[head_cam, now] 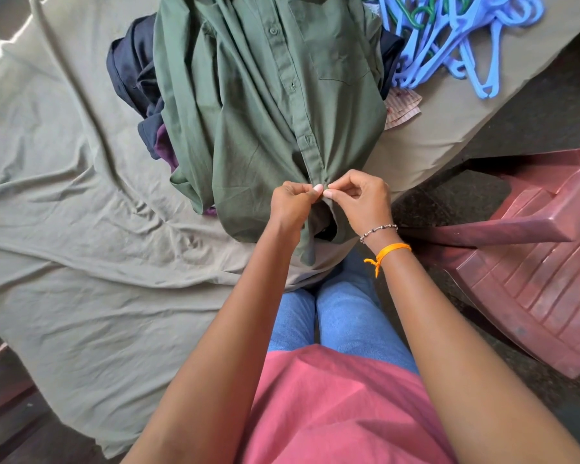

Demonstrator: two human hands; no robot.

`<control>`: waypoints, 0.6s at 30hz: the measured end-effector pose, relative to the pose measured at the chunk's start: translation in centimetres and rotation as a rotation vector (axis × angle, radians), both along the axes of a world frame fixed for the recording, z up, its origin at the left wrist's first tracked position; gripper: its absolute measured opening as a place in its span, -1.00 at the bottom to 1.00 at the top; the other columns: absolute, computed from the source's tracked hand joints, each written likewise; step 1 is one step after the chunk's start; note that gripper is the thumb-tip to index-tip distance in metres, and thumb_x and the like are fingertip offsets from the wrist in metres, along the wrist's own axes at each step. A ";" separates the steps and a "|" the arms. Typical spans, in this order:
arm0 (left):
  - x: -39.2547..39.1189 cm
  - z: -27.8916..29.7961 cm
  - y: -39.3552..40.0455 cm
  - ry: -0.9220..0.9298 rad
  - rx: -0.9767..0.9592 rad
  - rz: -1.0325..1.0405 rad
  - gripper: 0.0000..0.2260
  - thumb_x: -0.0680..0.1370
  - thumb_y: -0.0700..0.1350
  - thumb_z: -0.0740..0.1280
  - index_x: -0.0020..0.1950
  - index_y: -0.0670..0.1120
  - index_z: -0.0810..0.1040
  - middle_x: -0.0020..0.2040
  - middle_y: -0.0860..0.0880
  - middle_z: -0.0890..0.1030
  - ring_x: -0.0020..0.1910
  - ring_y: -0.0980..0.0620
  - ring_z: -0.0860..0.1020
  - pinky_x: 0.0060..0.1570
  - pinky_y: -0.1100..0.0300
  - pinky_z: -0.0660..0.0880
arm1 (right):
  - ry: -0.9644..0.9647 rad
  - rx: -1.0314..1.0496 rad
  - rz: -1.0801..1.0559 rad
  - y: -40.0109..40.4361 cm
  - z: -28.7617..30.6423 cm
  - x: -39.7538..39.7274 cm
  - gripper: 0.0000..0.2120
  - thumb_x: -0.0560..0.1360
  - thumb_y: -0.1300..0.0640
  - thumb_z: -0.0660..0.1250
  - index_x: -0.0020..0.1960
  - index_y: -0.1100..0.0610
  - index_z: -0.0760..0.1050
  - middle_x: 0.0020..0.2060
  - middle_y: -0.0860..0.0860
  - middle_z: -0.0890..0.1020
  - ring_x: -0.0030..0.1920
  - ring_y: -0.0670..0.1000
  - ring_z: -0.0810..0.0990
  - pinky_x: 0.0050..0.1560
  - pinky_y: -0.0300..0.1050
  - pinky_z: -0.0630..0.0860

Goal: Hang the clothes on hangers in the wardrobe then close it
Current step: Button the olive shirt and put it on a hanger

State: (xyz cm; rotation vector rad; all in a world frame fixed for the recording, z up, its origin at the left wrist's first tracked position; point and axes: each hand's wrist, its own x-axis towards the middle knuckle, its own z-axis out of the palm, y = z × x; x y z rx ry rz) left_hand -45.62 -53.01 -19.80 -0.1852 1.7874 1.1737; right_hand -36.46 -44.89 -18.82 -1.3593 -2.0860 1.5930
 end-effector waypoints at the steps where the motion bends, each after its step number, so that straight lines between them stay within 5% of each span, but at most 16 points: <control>1: 0.1 -0.1 0.1 -0.004 -0.001 0.008 -0.84 0.50 -0.21 0.40 -0.28 -0.15 0.55 -0.01 -0.26 0.53 -0.16 -0.02 0.50 -0.23 0.23 0.43 | 0.001 -0.006 0.006 0.1 0.0 -0.1 -0.94 0.35 0.30 0.48 -0.23 0.23 0.60 -0.36 -0.01 0.62 -0.35 -0.23 0.55 -0.19 -0.24 0.54; 8: 0.7 0.9 0.3 0.029 -0.010 0.069 -0.85 0.52 -0.11 0.39 -0.25 -0.09 0.57 -0.03 -0.15 0.60 -0.17 0.13 0.52 -0.18 0.34 0.40 | 0.018 -0.061 -0.074 -0.2 -0.3 -0.2 -0.93 0.39 0.37 0.42 -0.17 0.24 0.60 -0.34 -0.06 0.59 -0.36 -0.26 0.55 -0.19 -0.35 0.55; 13: -0.1 0.7 -1.1 -0.079 0.050 -0.022 -0.83 0.57 -0.16 0.30 -0.20 -0.01 0.60 -0.24 0.05 0.59 -0.20 0.14 0.49 -0.12 0.24 0.38 | 0.068 -0.305 -0.143 0.0 -0.5 0.0 -0.91 0.48 0.41 0.31 -0.10 0.27 0.56 -0.33 0.07 0.59 -0.40 -0.19 0.59 -0.25 -0.33 0.57; 18: 0.1 0.9 -1.1 0.049 0.065 -0.018 -0.85 0.51 -0.21 0.39 -0.25 -0.03 0.58 -0.26 0.00 0.56 -0.36 0.20 0.44 -0.41 0.43 0.35 | 0.080 -0.381 -0.124 0.1 -0.3 0.0 -0.90 0.49 0.41 0.30 -0.13 0.25 0.52 -0.35 0.10 0.57 -0.42 -0.19 0.58 -0.25 -0.31 0.58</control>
